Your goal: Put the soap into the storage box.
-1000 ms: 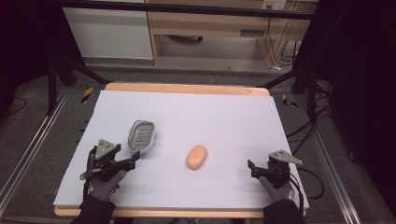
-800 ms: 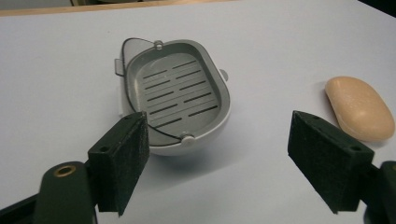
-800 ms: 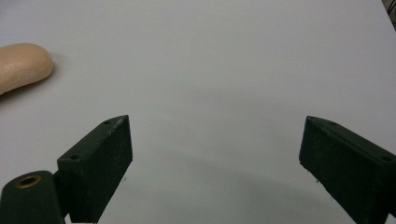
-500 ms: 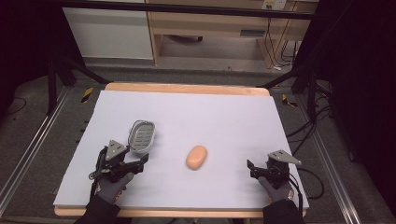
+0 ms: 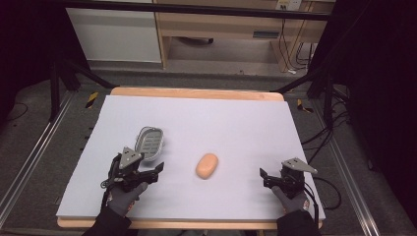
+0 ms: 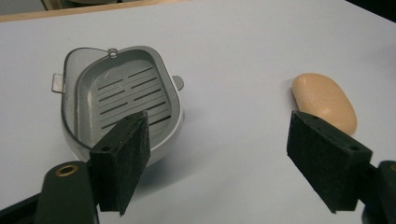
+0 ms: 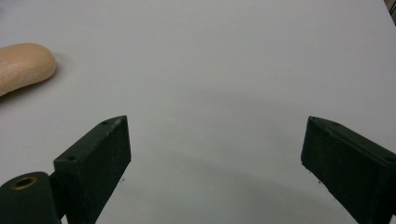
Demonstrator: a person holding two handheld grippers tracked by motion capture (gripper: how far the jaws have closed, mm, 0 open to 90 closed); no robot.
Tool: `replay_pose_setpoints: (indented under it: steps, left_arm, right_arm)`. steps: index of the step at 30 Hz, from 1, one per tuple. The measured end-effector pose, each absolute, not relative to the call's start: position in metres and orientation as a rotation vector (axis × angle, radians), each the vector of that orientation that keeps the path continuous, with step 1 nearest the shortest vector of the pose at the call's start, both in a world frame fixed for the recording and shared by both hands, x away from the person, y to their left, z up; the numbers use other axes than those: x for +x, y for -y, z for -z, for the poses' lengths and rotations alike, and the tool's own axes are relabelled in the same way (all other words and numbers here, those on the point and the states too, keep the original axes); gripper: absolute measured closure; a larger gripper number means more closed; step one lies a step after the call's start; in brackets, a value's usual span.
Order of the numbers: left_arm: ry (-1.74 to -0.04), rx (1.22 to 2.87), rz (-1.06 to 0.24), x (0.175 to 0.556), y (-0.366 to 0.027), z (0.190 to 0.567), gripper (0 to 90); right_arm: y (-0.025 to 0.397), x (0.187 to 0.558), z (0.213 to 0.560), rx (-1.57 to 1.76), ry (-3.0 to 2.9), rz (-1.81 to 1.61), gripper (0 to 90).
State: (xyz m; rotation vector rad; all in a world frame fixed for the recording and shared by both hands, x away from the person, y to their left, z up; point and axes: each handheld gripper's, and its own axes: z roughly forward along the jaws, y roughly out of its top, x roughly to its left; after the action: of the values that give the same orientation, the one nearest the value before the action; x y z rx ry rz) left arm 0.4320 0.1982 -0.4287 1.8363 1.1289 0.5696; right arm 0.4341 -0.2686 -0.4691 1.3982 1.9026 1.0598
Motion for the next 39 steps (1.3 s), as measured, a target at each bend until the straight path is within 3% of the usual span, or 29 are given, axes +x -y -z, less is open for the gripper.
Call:
replay_pose_setpoints:
  steps: [39]
  left_arm:
    - [-0.986,1.931,-0.538,0.448,-0.121,0.415,20.3]
  right_arm:
    - [0.268,0.433,0.469,1.404,-1.904,-1.027,7.4]
